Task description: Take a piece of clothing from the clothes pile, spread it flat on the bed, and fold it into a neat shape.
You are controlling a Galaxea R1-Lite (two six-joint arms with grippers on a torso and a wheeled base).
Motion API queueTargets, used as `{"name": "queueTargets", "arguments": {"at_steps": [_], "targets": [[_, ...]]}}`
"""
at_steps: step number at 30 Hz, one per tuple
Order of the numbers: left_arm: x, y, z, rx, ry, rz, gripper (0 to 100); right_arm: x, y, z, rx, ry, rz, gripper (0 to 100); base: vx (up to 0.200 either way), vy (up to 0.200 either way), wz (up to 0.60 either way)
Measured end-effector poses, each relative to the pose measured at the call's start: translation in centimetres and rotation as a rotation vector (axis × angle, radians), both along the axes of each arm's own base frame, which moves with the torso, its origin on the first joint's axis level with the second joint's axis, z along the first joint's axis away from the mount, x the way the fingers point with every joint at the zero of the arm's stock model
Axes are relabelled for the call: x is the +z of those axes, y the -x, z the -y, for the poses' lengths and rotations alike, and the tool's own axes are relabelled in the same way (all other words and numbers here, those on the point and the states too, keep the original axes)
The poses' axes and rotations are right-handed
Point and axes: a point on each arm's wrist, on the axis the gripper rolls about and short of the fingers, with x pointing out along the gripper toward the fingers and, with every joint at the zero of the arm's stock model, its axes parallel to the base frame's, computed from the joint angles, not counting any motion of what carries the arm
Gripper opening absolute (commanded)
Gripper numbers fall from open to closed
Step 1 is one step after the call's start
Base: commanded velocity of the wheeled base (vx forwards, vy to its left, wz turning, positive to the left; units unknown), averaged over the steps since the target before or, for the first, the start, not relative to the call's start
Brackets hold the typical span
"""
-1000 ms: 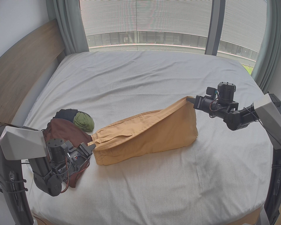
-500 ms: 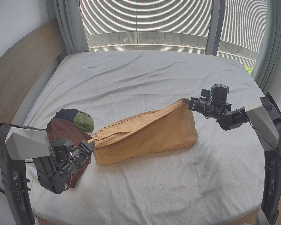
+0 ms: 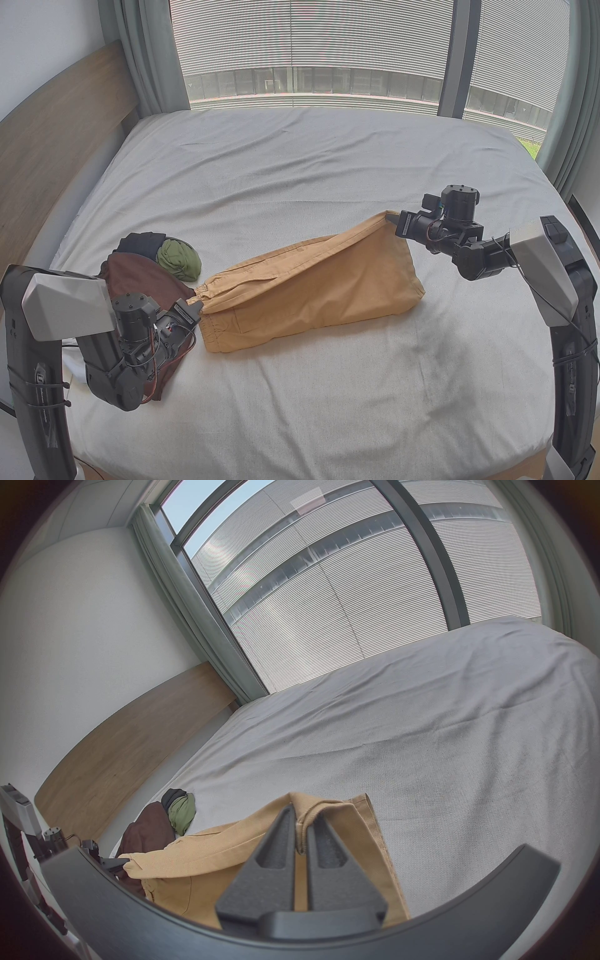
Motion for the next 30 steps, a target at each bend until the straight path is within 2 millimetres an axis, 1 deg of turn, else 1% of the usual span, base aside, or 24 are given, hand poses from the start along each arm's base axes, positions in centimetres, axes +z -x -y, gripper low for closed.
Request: {"name": "queueTargets", "arguments": {"at_steps": [1,2,3,7,11,16,20,25,30], "targets": [[-0.1,0.0,0.0,0.000,0.000,-0.001,0,-0.1,-0.1,0.0,0.000,0.000,0.000,100,0.000,0.000,0.00],[-0.1,0.0,0.0,0.000,0.000,-0.002,0,-0.2,-0.1,-0.1,0.000,0.000,0.000,100,0.000,0.000,0.00],[-0.2,0.0,0.0,-0.001,-0.001,-0.004,100,-0.3,-0.2,-0.1,0.000,0.000,-0.001,100,0.000,0.000,0.00],[-0.2,-0.2,0.0,0.004,-0.002,-0.002,100,-0.4,-0.5,-0.1,-0.009,-0.004,0.015,100,0.000,0.000,0.00],[0.0,-0.9,-0.6,0.051,-0.005,0.023,100,-0.1,-1.1,-0.2,-0.039,-0.012,0.071,100,0.000,0.000,0.00],[0.1,-1.6,-1.2,0.095,-0.008,0.042,100,-0.4,-1.1,-0.2,-0.042,-0.011,0.069,100,0.000,0.000,0.00],[0.0,-1.7,-1.4,0.105,-0.010,0.045,100,-0.4,-0.6,0.0,-0.043,-0.008,0.055,100,0.000,0.000,0.00],[0.1,-1.8,-1.5,0.108,-0.009,0.047,100,-0.7,0.5,0.2,-0.042,-0.001,0.030,100,0.000,0.000,0.00],[0.2,-1.8,-1.8,0.117,-0.011,0.051,100,-1.6,2.2,0.5,-0.041,0.006,-0.005,100,0.000,0.000,0.00]]}}
